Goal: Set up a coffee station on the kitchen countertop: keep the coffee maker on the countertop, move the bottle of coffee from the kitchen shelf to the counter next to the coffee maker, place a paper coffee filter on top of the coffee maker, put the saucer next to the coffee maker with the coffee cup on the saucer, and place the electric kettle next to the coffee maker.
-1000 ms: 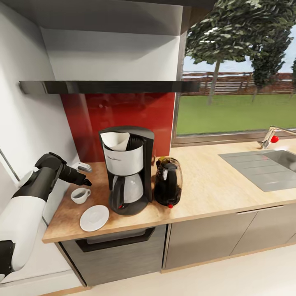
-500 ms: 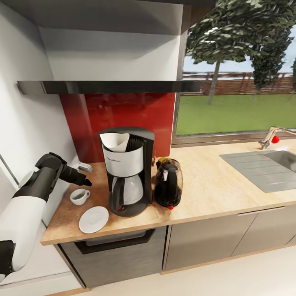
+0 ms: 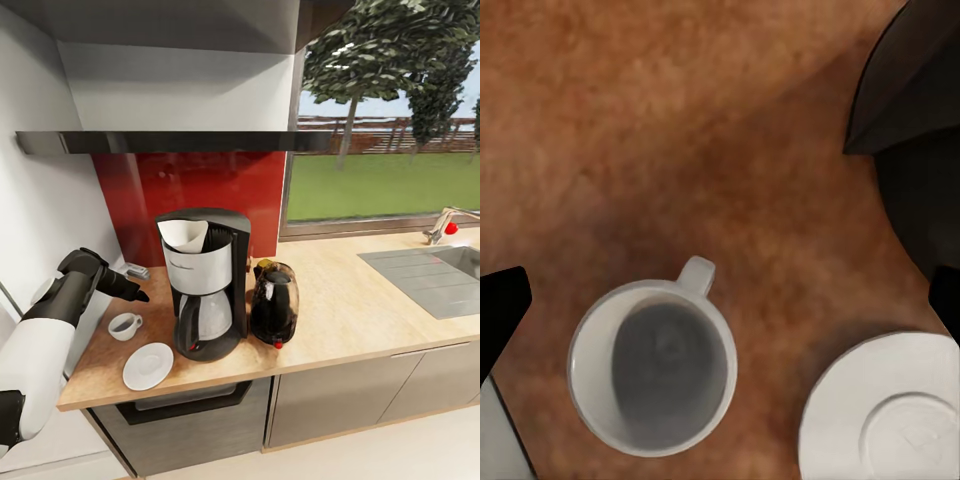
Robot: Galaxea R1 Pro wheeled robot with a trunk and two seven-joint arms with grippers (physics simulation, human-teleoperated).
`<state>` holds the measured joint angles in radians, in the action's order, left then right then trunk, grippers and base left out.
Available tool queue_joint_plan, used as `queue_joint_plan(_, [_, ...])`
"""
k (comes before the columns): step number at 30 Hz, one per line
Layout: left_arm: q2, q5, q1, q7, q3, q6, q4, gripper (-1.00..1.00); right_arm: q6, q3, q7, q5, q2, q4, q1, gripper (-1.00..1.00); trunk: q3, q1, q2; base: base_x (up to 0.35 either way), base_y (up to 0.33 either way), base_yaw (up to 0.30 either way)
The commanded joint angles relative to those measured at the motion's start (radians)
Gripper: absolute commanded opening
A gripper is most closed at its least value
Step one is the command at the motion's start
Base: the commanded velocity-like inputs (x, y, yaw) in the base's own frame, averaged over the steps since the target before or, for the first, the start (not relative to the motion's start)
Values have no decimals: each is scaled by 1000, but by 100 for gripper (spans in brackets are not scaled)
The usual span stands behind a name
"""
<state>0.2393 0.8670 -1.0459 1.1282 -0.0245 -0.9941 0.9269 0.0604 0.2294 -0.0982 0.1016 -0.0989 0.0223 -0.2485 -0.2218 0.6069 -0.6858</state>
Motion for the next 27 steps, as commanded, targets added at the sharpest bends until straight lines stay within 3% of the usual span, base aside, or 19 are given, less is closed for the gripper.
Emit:
queue_joint_plan(1, [0,9,-1,10,-2,-6,1,100,6,8,-3,10,-1,2,0,100,-2,0,-1,4,0,0])
queue_joint_plan(19, [-5,6,1,10,-5,-3,-2,100,6,8,-3,10,-1,2,0,100,-2,0,-1,0,0,0])
queue_joint_plan(27, [-11,3,12,13,15,-3,-10,100,6,8,-3,10,-1,2,1,100,-2,0,-1,0,0,0])
